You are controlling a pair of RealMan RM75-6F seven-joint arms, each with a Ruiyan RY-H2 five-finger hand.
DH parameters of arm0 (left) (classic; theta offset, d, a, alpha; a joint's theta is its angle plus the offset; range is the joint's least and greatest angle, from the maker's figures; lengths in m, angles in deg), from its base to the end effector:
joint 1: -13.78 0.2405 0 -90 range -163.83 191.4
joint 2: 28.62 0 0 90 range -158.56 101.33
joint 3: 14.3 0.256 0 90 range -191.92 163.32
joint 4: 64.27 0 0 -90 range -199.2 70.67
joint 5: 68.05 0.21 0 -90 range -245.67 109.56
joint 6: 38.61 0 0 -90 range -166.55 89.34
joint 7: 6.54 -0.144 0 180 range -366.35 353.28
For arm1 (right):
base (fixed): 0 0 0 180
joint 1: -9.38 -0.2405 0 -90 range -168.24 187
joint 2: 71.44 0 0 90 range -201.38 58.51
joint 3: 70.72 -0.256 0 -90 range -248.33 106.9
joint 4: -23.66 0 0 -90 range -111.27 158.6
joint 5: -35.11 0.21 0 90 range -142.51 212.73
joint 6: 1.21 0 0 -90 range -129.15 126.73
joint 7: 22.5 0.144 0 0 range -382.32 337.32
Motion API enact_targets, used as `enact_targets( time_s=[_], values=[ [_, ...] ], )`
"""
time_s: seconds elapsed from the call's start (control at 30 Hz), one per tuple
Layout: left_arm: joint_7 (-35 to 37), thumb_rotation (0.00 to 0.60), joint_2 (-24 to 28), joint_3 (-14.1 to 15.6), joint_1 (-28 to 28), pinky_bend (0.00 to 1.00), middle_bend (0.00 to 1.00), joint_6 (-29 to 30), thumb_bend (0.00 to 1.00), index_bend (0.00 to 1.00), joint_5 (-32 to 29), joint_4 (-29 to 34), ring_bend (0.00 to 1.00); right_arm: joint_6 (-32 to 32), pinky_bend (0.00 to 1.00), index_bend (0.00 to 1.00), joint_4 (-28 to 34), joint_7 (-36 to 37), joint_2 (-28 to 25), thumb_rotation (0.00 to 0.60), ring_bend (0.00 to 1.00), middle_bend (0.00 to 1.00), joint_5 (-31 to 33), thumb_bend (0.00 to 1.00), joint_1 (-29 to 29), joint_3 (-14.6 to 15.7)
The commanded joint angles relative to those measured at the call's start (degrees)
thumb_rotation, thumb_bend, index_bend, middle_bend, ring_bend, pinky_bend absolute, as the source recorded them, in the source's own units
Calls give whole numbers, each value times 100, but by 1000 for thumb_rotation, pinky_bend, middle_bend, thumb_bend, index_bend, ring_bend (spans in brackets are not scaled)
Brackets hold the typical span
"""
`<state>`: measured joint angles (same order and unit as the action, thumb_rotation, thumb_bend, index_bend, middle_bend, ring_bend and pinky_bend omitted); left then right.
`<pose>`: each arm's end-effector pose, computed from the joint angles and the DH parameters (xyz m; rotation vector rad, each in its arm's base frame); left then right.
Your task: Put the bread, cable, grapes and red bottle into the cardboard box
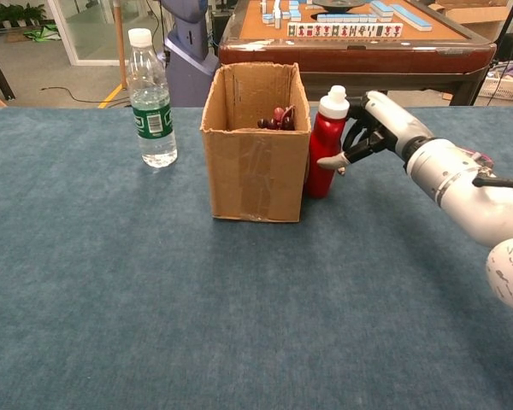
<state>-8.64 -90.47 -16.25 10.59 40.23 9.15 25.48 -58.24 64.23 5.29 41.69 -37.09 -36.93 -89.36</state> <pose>-0.3554 0.1658 0.1712 -1.3245 -0.9807 -0.6493 -0.1703 -0.4099 -0.0607 1.3697 -1.3570 1.3937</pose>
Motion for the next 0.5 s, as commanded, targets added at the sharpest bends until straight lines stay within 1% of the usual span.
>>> enact_targets(
  time_s=[0.03,0.23,0.5],
  values=[
    [-7,600,-4,0,-2,540,331,-4,151,493,-4,-7,273,-114,538,505,39,52,-51,600,492,577,-66,205,52,9],
    [-31,600,-21,1,-11,540,331,-22,151,493,-14,-25,273,-417,550,521,332,6,-271,600,506,592,-171,207,181,3],
    [-69,600,-44,-5,-22,540,331,-53,151,492,-51,-50,273,-886,550,523,1118,-274,-799,600,509,595,-263,217,419,-69]
  ],
)
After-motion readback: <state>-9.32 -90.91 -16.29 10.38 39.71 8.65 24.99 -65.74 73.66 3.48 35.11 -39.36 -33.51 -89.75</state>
